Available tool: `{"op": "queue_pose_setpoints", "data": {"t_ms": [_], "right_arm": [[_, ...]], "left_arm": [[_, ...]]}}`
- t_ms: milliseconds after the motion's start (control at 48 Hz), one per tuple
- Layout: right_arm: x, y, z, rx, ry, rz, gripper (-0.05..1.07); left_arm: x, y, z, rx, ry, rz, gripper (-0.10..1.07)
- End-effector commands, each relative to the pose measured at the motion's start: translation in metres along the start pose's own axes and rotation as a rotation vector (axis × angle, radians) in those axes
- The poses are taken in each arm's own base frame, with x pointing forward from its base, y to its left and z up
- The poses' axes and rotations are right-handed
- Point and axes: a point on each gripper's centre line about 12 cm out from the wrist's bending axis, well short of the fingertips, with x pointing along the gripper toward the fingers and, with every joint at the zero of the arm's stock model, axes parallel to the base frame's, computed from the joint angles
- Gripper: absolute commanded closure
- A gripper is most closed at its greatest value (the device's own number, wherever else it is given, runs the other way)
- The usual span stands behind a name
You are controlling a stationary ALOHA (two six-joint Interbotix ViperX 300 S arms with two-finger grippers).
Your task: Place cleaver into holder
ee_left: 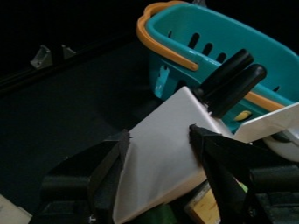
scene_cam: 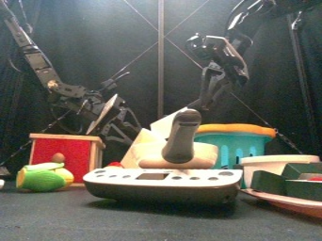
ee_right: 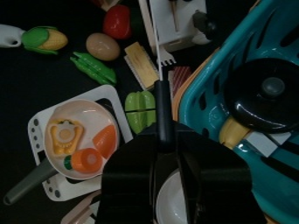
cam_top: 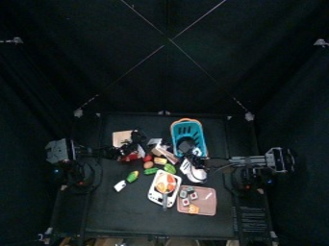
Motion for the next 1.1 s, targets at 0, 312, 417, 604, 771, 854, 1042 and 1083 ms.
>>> {"op": "queue_pose_setpoints", "data": {"t_ms": [0, 312, 417, 604, 771, 854, 1042, 1083], "right_arm": [[-0.014, 0.004, 0.012, 0.024, -0.039, 0.035, 0.52], [-0.015, 0.004, 0.005, 0.043, 0.004, 0.019, 0.52], [-0.016, 0.005, 0.003, 0.045, 0.016, 0.019, 0.52], [-0.017, 0.008, 0.002, 0.057, 0.028, 0.03, 0.52], [-0.018, 0.011, 0.004, 0.06, 0.027, 0.033, 0.52], [-0.017, 0.011, 0.005, 0.06, 0.031, 0.028, 0.52], [-0.015, 0.015, 0.006, 0.037, 0.061, 0.02, 0.52], [-0.015, 0.017, 0.007, 0.022, 0.074, 0.031, 0.52]], "left_arm": [[0.004, -0.006, 0.006, 0.02, 0.004, -0.026, 0.06], [0.006, -0.009, 0.009, 0.028, 0.002, -0.036, 0.06], [0.006, -0.01, 0.01, 0.03, -0.001, -0.038, 0.06], [0.006, -0.012, 0.011, 0.038, -0.004, -0.048, 0.06], [0.008, -0.014, 0.014, 0.049, -0.011, -0.058, 0.06], [0.008, -0.015, 0.015, 0.05, -0.013, -0.059, 0.06], [0.008, -0.014, 0.014, 0.051, -0.01, -0.059, 0.06], [0.008, -0.015, 0.014, 0.05, -0.011, -0.059, 0.06]]}}
